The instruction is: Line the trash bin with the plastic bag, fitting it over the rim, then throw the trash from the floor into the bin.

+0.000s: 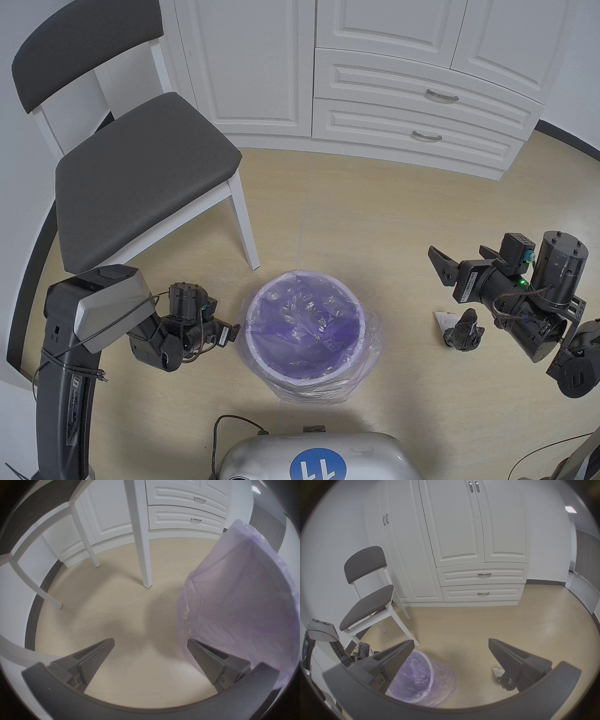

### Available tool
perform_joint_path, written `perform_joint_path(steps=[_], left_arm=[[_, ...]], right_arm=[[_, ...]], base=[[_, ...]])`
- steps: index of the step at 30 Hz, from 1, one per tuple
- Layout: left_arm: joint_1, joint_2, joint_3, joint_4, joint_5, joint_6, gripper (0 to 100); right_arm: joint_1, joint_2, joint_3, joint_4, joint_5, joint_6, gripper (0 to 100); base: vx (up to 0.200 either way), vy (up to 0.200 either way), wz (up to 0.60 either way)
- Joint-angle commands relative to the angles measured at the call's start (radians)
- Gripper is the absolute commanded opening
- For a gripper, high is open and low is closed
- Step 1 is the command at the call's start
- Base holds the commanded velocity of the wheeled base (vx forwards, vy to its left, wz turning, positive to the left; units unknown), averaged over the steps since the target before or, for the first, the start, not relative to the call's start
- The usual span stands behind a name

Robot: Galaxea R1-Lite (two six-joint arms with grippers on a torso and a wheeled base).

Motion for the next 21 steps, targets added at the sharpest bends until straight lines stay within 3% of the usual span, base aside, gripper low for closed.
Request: perform_joint_path(steps=[1, 7, 13, 21], left_arm=[[-0.038, 0.068, -0.134, 0.097, 0.008, -0.001, 100], [-0.049, 0.101, -0.237, 0.183, 0.008, -0.006, 100], [-0.043, 0.091, -0.240, 0.184, 0.008, -0.009, 100], [-0.006, -0.042, -0.046, 0.151, 0.003, -0.055, 100]], right_arm=[[-0.009, 0.000, 0.000, 0.002, 0.001, -0.001, 100], [-0.023, 0.017, -0.001, 0.002, 0.001, -0.001, 100], [-0.029, 0.019, -0.001, 0.002, 0.003, -0.001, 100], [-0.031, 0.007, 0.011, -0.001, 0.001, -0.021, 100]], base=[[0.000, 0.000, 0.00], [0.000, 0.000, 0.00], [0.000, 0.000, 0.00], [0.000, 0.000, 0.00]])
